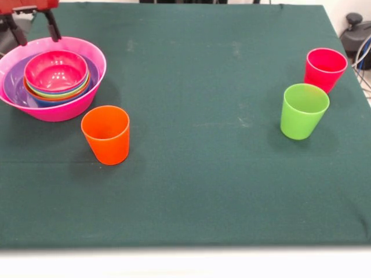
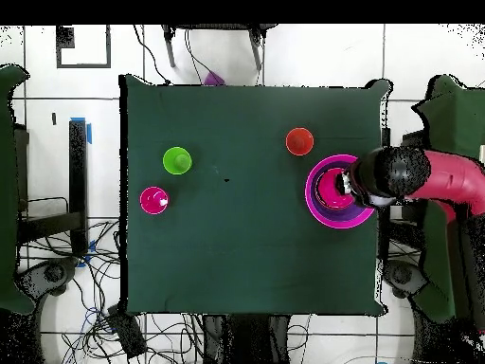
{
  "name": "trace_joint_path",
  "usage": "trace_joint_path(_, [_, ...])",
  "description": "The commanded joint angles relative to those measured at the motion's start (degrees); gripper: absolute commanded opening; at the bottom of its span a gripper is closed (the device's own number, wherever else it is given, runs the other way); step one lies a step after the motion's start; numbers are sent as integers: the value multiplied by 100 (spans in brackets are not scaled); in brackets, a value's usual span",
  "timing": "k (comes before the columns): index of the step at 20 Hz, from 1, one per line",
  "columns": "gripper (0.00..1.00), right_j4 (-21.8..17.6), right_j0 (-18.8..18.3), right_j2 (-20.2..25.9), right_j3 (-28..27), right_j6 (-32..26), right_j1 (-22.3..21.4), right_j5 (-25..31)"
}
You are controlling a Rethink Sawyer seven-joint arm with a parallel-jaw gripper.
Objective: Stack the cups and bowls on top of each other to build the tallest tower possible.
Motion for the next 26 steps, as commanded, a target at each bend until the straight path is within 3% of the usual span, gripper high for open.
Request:
trace_joint_path(1, [100, -8, 832, -428, 325, 1035, 64, -411])
trace_joint_path(4, [100, 33, 1121, -586, 212, 1417, 128, -487])
trace_joint_path(7, [100, -193, 1532, -897, -49, 1762, 176, -533])
trace_joint_path(13, [100, -301, 2053, -1322, -587, 2018, 293, -313])
trace_joint_path(18, [100, -320, 2244, -1497, -929, 2033, 457, -245])
trace_joint_path(26, [100, -526, 2397, -1828, -1016, 2030, 513, -543])
